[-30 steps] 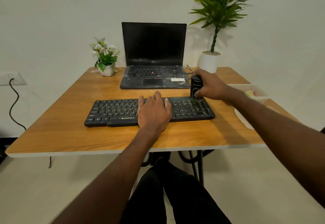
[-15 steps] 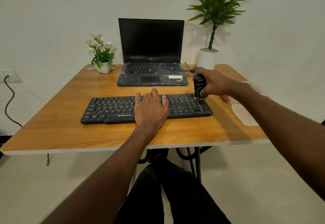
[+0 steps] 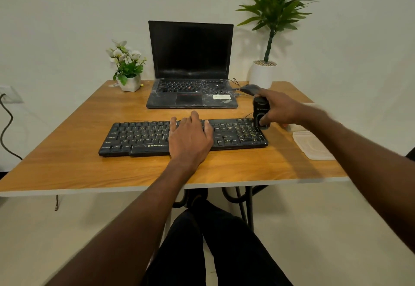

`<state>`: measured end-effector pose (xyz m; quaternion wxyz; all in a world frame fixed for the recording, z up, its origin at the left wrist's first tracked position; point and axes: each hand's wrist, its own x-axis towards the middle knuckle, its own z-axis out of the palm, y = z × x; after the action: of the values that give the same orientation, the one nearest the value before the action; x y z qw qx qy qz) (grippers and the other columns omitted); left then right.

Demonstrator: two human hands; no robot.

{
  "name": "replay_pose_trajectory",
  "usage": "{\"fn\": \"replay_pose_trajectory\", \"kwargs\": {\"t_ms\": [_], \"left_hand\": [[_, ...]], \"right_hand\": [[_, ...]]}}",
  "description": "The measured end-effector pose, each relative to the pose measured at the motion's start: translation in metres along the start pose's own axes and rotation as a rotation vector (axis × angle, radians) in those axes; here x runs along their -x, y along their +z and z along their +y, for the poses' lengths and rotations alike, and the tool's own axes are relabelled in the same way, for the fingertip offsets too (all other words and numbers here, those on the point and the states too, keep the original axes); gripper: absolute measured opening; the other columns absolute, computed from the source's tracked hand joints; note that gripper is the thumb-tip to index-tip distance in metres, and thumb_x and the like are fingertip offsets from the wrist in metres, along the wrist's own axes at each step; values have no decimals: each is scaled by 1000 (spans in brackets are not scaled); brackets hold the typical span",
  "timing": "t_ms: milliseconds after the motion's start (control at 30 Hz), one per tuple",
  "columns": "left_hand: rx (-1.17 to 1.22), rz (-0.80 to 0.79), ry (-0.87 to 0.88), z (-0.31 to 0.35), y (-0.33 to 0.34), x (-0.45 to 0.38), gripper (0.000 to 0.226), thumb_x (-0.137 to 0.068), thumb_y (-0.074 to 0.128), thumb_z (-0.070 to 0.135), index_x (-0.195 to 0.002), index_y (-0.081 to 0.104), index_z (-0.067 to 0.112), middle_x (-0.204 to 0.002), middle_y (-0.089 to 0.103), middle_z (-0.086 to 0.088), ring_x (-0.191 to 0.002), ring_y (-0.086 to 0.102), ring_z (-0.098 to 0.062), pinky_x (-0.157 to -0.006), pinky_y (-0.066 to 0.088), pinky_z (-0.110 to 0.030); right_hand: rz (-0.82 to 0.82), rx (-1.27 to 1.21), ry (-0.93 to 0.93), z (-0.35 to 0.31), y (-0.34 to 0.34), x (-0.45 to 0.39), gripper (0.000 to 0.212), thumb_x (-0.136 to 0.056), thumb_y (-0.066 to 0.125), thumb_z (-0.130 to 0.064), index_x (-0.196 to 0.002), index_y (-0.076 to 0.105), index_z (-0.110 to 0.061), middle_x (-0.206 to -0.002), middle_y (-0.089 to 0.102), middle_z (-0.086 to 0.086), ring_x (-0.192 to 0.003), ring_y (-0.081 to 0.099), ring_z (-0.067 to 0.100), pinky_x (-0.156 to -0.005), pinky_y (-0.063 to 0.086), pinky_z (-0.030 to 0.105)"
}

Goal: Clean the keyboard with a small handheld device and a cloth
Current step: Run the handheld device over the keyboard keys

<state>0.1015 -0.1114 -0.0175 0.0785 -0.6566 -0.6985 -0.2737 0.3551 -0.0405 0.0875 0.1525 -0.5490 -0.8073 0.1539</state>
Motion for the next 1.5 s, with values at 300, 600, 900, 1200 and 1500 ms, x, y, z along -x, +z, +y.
{"fn": "replay_pose_trajectory", "kwargs": {"t_ms": [300,600,900,1200,1500], "left_hand": [[0,-12,0,0,-1,0,57,-112,26,48,-143,50,8,-121,73,-13,-123,65,-28,-131,16,-52],[-3,-10,13,0,-2,1,57,-112,26,48,-143,51,7,-120,73,-13,-122,66,-27,-132,16,-52],[235,52,92,-30,-35,7,56,-113,38,51,-156,44,16,-132,71,-3,-124,62,-19,-126,29,-52],[531,-191,-104,-220,-95,10,88,-88,55,84,-160,30,42,-160,48,8,-138,49,-15,-107,44,-43],[569,-552,-148,-255,-83,-2,152,-41,93,86,-160,2,59,-174,26,15,-156,34,-25,-129,29,-54]], "right_hand": [[11,159,22,-6,-3,0,68,-77,81,0,-135,47,-13,-122,60,13,-103,55,24,-76,45,31],[-24,-162,74,-12,-13,15,74,-70,85,3,-129,46,-19,-107,60,4,-95,64,22,-60,53,24],[236,-712,-48,-62,15,20,75,-76,79,9,-131,52,-34,-124,62,11,-101,71,26,-62,60,28],[68,-814,-90,-147,84,-23,78,-77,83,-1,-130,51,-48,-135,48,6,-109,64,29,-69,64,35],[-103,-814,-256,-239,133,-77,75,-77,78,7,-132,52,-36,-125,55,1,-105,67,23,-70,64,33]]}}
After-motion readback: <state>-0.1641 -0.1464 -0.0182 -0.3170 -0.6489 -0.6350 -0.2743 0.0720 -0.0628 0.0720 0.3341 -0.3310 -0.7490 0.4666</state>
